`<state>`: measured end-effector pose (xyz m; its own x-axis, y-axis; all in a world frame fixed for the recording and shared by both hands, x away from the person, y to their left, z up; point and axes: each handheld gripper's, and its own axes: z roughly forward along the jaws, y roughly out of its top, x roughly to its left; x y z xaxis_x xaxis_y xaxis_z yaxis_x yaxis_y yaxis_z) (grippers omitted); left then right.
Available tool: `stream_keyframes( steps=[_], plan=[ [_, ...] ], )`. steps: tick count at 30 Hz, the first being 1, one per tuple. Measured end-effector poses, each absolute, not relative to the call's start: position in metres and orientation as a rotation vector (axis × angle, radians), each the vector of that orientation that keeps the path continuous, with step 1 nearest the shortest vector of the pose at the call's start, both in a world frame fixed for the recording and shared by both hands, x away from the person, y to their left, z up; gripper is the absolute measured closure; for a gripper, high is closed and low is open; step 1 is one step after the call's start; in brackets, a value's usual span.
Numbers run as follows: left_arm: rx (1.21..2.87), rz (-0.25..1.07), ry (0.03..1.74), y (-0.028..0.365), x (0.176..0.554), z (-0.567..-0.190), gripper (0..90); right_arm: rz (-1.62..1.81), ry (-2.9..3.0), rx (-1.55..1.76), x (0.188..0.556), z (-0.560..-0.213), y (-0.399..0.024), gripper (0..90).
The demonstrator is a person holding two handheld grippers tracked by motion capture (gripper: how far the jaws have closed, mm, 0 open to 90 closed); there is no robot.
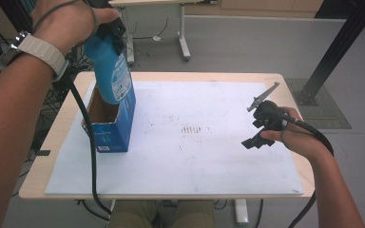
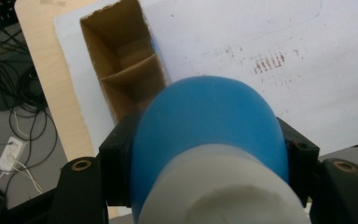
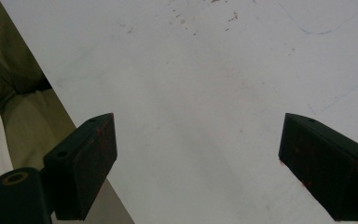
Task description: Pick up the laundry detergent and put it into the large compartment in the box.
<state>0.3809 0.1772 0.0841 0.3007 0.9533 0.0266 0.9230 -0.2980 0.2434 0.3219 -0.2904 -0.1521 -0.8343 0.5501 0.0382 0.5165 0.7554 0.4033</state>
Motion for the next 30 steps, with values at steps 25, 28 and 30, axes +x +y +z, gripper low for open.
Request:
stream_keyframes(
  steps=[25, 28, 30],
  plan=[
    [2.276, 0.268, 1.898, 0.211, 0.385, 0.079, 37.2, 0.616, 2.879, 0.877, 0.327, -0.158, -0.285, 11.4],
    [2.261, 0.270, 1.910, 0.213, 0.385, 0.078, 37.2, 0.617, 2.877, 0.878, 0.327, -0.157, -0.284, 11.4],
    [2.251, 0.275, 1.917, 0.215, 0.385, 0.077, 37.2, 0.619, 2.877, 0.876, 0.327, -0.157, -0.284, 11.4]
  ],
)
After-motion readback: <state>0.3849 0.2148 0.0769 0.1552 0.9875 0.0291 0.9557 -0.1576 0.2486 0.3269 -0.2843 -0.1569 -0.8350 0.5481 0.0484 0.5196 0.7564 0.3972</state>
